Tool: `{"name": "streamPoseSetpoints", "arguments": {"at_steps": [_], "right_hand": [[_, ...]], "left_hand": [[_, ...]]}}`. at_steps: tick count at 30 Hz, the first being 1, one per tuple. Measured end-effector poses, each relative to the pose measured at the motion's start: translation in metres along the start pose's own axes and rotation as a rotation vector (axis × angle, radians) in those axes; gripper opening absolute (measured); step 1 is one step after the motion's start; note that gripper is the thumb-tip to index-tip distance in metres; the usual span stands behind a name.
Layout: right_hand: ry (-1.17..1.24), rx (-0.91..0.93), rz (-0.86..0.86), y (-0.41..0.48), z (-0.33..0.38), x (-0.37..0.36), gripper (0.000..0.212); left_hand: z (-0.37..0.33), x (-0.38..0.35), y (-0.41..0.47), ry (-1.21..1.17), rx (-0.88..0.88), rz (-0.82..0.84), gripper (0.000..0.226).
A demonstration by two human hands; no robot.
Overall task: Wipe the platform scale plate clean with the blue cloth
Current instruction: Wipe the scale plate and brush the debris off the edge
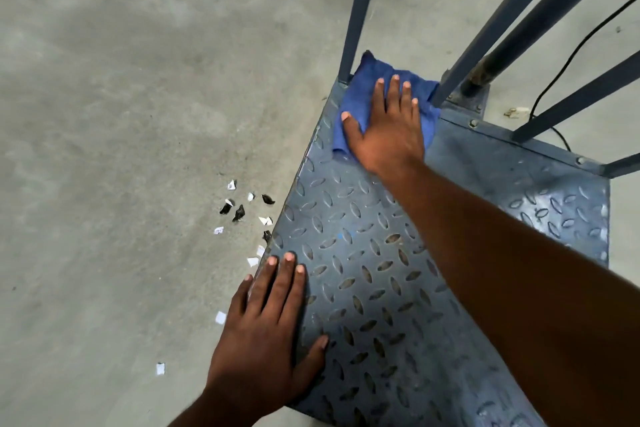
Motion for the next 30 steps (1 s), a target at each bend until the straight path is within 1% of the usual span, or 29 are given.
{"name": "streamPoseSetpoints", "arguments": {"at_steps": [2,3,5,7,8,10,12,13,15,16,18,20,22,25,27,30], "right_hand": [[-0.023,0.08,0.014,0.029,-0.009,0.005,0.09],[-0.02,0.09,0.035,0.041,-0.014,0.008,0.086],[0.022,0.054,0.08,0.055,-0.018,0.011,0.075],[0.021,0.008,0.055,0.052,-0.013,0.012,0.067],[0.01,0.001,0.011,0.044,-0.008,0.012,0.066],[0.023,0.004,-0.111,0.02,-0.001,0.01,0.069],[0.053,0.054,-0.149,-0.003,0.004,0.006,0.075],[0.059,0.081,-0.142,-0.01,0.005,0.004,0.076],[0.038,0.077,-0.14,-0.011,0.003,0.003,0.079],[0.015,0.055,-0.139,-0.004,0.0,0.004,0.082],[-0.023,0.025,-0.079,0.022,-0.005,0.005,0.084],[-0.011,0.004,-0.006,0.042,-0.01,0.008,0.079],[-0.002,0.001,-0.006,0.047,-0.011,0.006,0.072],[0.017,0.04,-0.061,0.025,-0.007,0.002,0.075],[0.03,0.064,-0.065,0.004,-0.005,0.0,0.078],[0.015,0.088,-0.078,-0.026,-0.005,0.001,0.077]], "left_hand": [[0.0,0.0,0.0,-0.003,0.002,0.002,0.097],[0.0,-0.001,0.0,0.005,-0.001,0.007,0.098],[0.0,0.0,0.0,0.011,-0.009,0.003,0.098],[0.0,0.0,0.001,0.011,-0.009,-0.008,0.098],[0.0,0.0,0.001,0.014,-0.008,-0.01,0.099],[0.0,0.003,0.002,0.006,-0.004,-0.017,0.1],[0.0,0.001,0.003,0.003,0.0,-0.007,0.1],[0.0,0.0,0.002,0.007,0.005,-0.003,0.1],[-0.001,0.0,0.003,0.002,0.01,-0.001,0.1],[-0.001,0.0,0.004,-0.002,0.006,-0.013,0.1],[0.0,-0.002,0.004,0.012,0.006,-0.035,0.1],[0.001,-0.002,0.003,0.015,0.005,-0.037,0.1],[0.001,-0.001,0.003,0.02,0.002,-0.046,0.099],[0.0,0.001,0.001,0.026,-0.011,-0.018,0.096],[0.002,0.002,0.002,0.024,0.002,-0.002,0.097],[0.0,0.005,0.002,0.024,0.016,0.01,0.098]]}}
Point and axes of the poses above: each hand's wrist, its own y-axis towards the middle knuckle, its own x-axis out of the back of the hand, z = x × y, the point moved 5 cm from there along y, towards the middle knuckle, and after that the axes turned 8 degrees about x, right-handed, at the moved point
